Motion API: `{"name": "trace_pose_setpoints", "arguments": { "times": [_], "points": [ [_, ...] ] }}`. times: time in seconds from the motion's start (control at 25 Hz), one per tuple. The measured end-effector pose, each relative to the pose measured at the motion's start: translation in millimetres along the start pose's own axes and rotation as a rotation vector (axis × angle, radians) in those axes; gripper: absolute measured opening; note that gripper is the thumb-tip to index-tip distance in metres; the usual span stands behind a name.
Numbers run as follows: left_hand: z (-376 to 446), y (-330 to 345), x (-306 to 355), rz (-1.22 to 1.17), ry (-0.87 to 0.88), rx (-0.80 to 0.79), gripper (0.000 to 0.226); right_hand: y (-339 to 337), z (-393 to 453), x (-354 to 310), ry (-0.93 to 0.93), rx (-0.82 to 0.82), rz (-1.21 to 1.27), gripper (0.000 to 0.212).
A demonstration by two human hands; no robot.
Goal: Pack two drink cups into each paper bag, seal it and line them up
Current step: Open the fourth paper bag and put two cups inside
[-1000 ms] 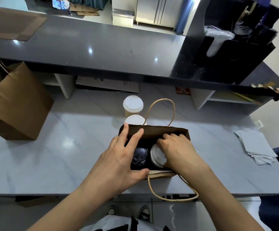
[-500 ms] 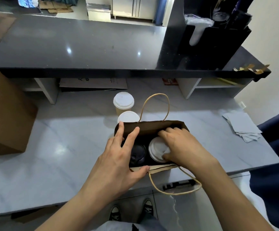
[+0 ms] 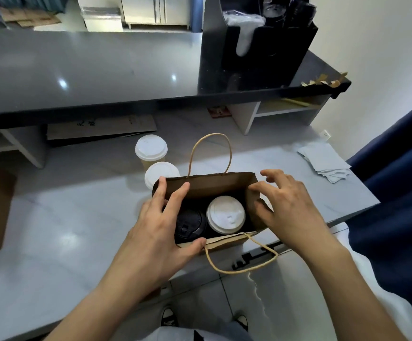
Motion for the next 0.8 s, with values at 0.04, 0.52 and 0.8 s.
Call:
{"name": "trace_pose_setpoints", "arguments": {
  "times": [0.04, 0.52, 0.8],
  "points": [
    [-0.1, 2.7, 3.6, 0.004, 0.004, -0.010, 0.103, -0.4, -1.9, 7.7, 0.017, -0.009, 0.013, 0.031],
    [12.0, 77.8, 99.5, 0.029, 0.022, -0.075, 0.103, -30.1, -35.1, 132.7, 0.184, -0.083, 0.160, 0.044],
    [21.1, 125.7, 150.6, 0.033, -0.012, -0.057, 0.104, -40.5, -49.7, 202.9, 0.196, -0.132, 0.236, 0.048]
  ]
}}
Point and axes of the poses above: each hand's wrist, its own z-axis towards the middle knuckle, its own y-axis out of the palm, x = y × z, the point moved 10 cm from there along z, towards the middle knuckle, and after that the axes turned 15 degrees about x, right-handed, at the moved point
